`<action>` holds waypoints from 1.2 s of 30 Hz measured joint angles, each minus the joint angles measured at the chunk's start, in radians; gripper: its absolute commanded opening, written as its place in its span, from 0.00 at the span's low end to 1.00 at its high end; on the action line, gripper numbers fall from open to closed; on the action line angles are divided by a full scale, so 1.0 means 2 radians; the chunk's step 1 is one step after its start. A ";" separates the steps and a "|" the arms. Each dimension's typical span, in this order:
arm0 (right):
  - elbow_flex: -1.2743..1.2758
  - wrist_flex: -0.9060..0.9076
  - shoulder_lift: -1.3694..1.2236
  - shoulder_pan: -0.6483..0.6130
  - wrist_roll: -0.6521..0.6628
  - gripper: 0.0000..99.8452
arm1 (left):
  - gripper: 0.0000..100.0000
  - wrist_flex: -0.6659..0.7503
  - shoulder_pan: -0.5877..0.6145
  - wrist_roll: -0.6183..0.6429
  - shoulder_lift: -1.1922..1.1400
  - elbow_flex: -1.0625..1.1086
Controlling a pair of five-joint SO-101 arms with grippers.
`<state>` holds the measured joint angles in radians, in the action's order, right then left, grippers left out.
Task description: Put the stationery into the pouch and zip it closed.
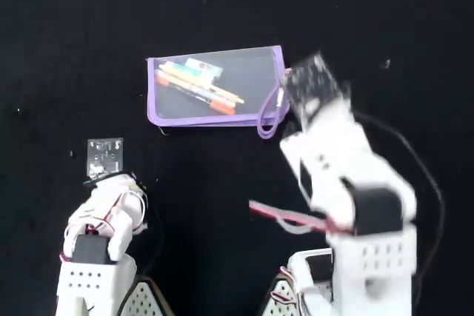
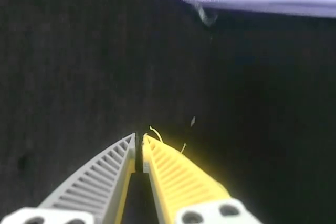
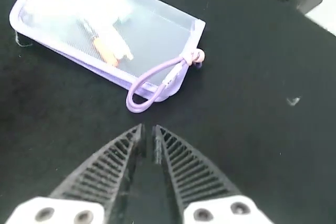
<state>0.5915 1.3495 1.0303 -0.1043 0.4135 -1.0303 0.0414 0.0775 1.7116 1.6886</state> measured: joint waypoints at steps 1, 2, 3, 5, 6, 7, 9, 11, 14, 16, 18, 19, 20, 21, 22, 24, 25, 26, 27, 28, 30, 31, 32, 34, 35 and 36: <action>0.024 -0.003 0.030 0.000 0.000 0.01 | 0.03 -0.021 0.000 0.000 0.012 0.000; 0.044 -0.004 0.060 0.000 0.000 0.01 | 0.03 -0.041 0.000 0.000 0.021 0.000; 0.063 -0.005 0.088 0.000 0.000 0.01 | 0.03 -0.058 0.000 0.000 0.032 0.000; 0.094 -0.005 0.142 0.000 0.000 0.01 | 0.03 -0.081 0.015 0.000 0.047 0.000; 0.107 -0.005 0.169 0.000 0.000 0.01 | 0.03 -0.089 0.026 0.000 0.049 0.000; 0.120 -0.005 0.196 0.004 0.000 0.01 | 0.03 -0.094 0.040 0.000 0.050 0.000; 0.141 -0.011 0.239 0.019 0.000 0.01 | 0.03 -0.105 0.067 0.000 0.050 0.000; 0.166 -0.018 0.275 0.036 0.000 0.01 | 0.03 -0.112 0.097 0.000 0.050 0.000; 0.217 -0.038 0.325 0.058 0.000 0.02 | 0.03 -0.119 0.147 0.000 0.051 0.000; 0.258 -0.049 0.358 0.067 0.000 0.02 | 0.03 -0.119 0.175 0.000 0.051 0.000; 0.299 -0.054 0.382 0.068 0.000 0.02 | 0.03 -0.119 0.194 0.000 0.051 0.000; 0.320 -0.055 0.384 0.068 0.000 0.02 | 0.03 -0.119 0.203 0.000 0.051 0.000; 0.338 -0.056 0.384 0.070 0.000 0.02 | 0.03 -0.119 0.209 0.000 0.051 0.000; 0.352 -0.056 0.384 0.070 -0.001 0.02 | 0.03 -0.119 0.210 0.000 0.051 0.000; 0.364 -0.056 0.384 0.069 0.000 0.01 | 0.03 -0.119 0.211 0.000 0.051 0.000; 0.382 -0.056 0.384 0.069 0.000 0.01 | 0.03 -0.119 0.211 0.000 0.051 0.000; 0.390 -0.056 0.384 0.069 0.000 0.01 | 0.03 -0.119 0.211 0.000 0.051 0.000; 0.398 -0.056 0.384 0.069 0.000 0.01 | 0.03 -0.119 0.211 0.001 0.051 0.000; 0.407 -0.056 0.384 0.069 0.000 0.01 | 0.03 -0.119 0.211 0.001 0.051 0.000; 0.415 -0.056 0.384 0.069 0.000 0.01 | 0.03 -0.119 0.211 0.001 0.051 0.000; 0.431 -0.056 0.384 0.069 -0.002 0.01 | 0.03 -0.119 0.213 0.001 0.051 0.000; 0.440 -0.056 0.384 0.069 -0.011 0.01 | 0.03 -0.119 0.213 0.001 0.051 0.000; 0.447 -0.056 0.384 0.069 -0.023 0.01 | 0.03 -0.119 0.214 0.001 0.051 0.000; 0.466 -0.064 0.384 0.078 -0.058 0.01 | 0.03 -0.119 0.214 0.001 0.051 0.000; 0.476 -0.068 0.384 0.085 -0.079 0.01 | 0.03 -0.119 0.214 0.001 0.051 0.000; 0.485 -0.074 0.384 0.094 -0.101 0.01 | 0.03 -0.119 0.214 0.001 0.051 0.000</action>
<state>1.5612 1.2006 1.7990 0.0844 0.2125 -1.2681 0.4695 0.0790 1.8128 1.6886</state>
